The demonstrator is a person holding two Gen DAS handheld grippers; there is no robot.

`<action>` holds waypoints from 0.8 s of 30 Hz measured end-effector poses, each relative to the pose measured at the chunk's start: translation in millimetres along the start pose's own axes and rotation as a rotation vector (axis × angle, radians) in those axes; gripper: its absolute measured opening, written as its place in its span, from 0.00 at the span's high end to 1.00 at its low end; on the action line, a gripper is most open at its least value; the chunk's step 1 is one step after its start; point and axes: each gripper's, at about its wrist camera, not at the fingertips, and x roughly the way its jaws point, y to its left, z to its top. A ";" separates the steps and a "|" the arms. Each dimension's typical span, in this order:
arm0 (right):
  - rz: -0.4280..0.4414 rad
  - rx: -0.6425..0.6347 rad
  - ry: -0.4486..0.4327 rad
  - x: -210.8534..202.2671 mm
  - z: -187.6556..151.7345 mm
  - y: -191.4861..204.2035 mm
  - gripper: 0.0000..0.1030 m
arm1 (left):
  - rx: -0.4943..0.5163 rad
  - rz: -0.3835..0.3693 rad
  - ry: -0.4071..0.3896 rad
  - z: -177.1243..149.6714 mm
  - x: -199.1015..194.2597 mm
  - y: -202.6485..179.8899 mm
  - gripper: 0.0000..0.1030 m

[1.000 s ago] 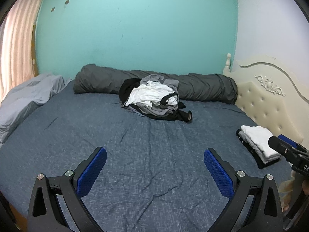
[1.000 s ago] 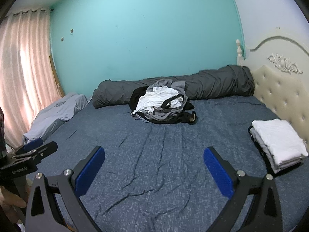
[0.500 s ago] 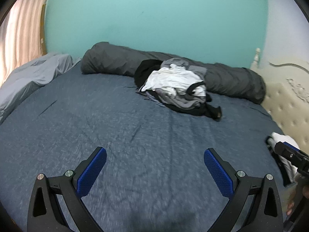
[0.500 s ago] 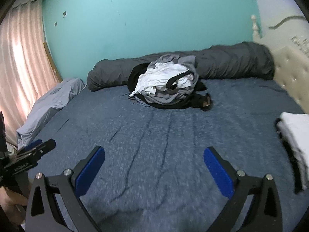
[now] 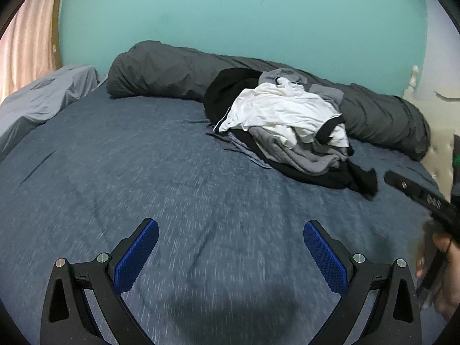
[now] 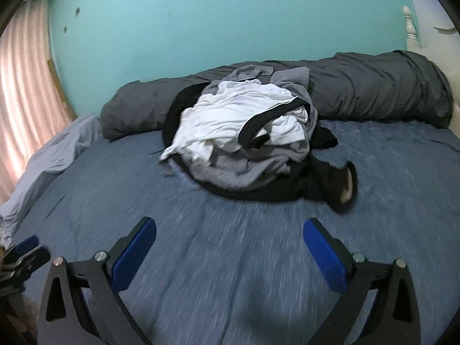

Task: Fold clothes
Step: 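Move the right tool to the clothes heap and grasp the white shirt's black hem, then pull the white shirt out of the heap with the right tool and lay it flat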

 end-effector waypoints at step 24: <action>-0.031 0.096 0.133 207.1 97.2 -34.4 0.63 | -0.084 -0.042 0.100 11.9 79.2 46.1 0.00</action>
